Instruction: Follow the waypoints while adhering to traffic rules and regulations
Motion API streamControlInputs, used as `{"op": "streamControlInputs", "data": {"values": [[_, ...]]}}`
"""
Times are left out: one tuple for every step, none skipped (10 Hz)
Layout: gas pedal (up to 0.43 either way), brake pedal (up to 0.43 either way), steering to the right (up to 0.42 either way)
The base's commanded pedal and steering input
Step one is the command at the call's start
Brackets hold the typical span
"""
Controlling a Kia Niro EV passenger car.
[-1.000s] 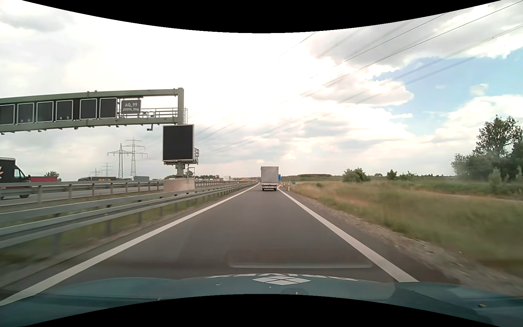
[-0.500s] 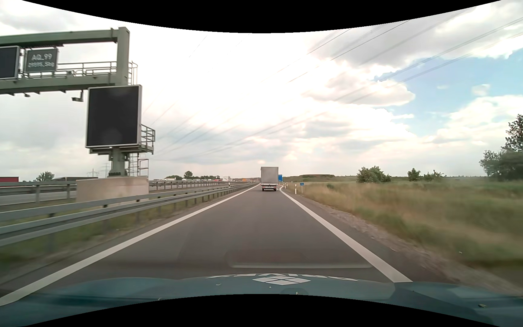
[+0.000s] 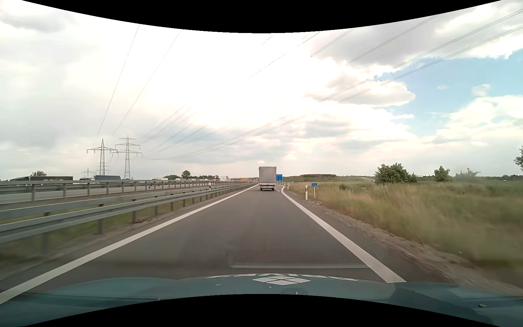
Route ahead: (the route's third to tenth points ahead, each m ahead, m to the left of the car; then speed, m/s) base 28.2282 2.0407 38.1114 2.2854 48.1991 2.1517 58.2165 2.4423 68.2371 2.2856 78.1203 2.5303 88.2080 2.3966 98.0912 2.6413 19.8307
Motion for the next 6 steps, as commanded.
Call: {"op": "streamControlInputs", "data": {"values": [[0.0, 0.0, 0.0], [0.0, 0.0, -0.001], [0.0, 0.0, 0.0], [0.0, 0.0, 0.0], [0.0, 0.0, 0.0], [0.039, 0.0, 0.0]]}}
